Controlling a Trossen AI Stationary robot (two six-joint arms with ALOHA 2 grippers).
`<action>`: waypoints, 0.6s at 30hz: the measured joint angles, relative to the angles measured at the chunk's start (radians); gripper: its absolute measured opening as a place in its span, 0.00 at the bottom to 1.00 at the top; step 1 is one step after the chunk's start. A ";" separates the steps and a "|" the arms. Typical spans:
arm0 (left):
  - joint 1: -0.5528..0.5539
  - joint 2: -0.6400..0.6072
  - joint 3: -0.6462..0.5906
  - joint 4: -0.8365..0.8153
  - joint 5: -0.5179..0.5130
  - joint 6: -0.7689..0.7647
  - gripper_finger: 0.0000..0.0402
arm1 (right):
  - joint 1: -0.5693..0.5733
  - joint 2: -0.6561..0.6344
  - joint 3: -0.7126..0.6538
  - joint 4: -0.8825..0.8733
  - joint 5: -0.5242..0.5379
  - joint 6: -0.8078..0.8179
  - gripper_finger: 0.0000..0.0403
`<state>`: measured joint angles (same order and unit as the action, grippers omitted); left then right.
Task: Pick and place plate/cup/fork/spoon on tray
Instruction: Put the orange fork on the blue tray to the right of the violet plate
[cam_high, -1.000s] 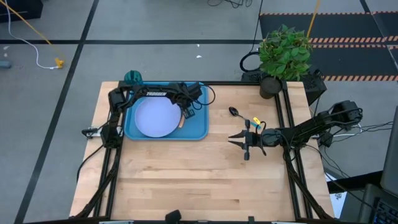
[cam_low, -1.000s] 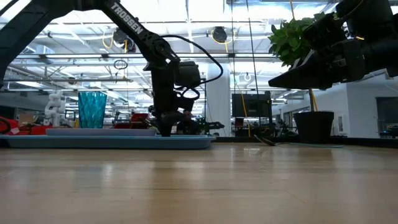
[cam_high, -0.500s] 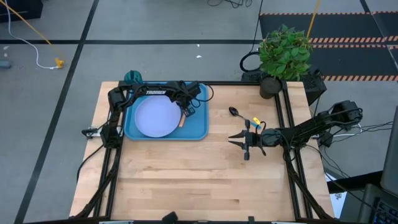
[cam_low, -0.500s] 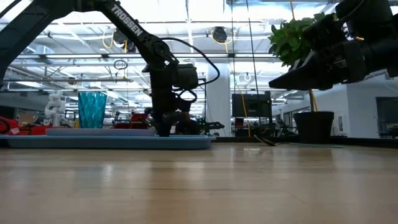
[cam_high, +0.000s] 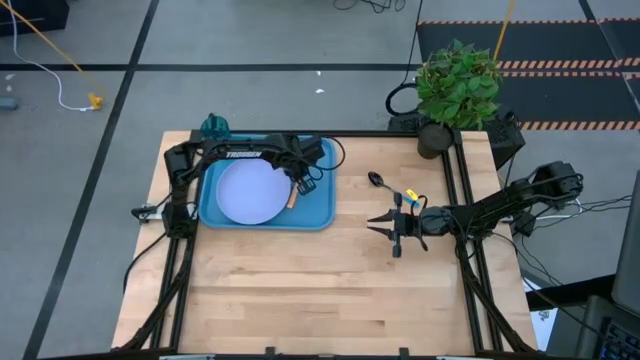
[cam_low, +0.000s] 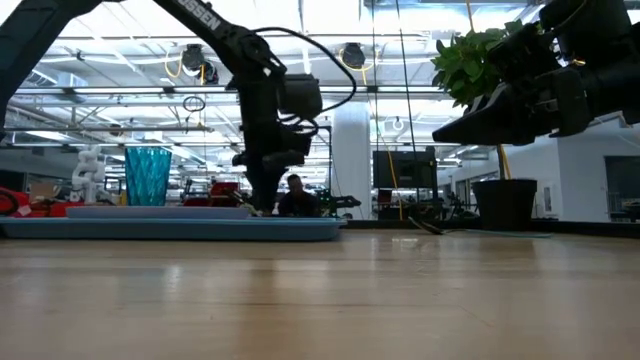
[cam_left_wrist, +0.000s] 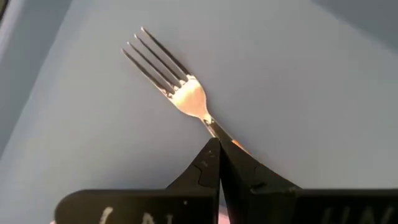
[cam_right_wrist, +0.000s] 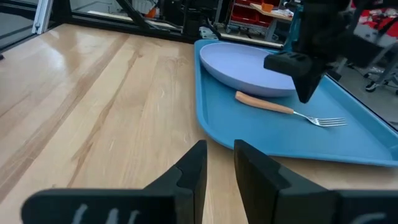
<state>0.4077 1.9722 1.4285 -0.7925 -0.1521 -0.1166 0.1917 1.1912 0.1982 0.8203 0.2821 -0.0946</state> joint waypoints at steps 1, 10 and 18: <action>-0.006 -0.005 0.000 0.000 -0.002 -0.002 0.01 | 0.000 0.000 0.000 0.002 0.000 0.001 0.17; -0.031 -0.003 0.000 0.000 -0.088 -0.026 0.01 | 0.000 0.000 0.000 -0.001 -0.001 0.030 0.17; -0.036 0.035 0.000 0.001 -0.093 0.026 0.01 | 0.000 0.000 0.000 -0.002 -0.076 0.064 0.17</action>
<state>0.3715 2.0072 1.4284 -0.7912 -0.2447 -0.0903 0.1917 1.1912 0.1982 0.8186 0.2056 -0.0306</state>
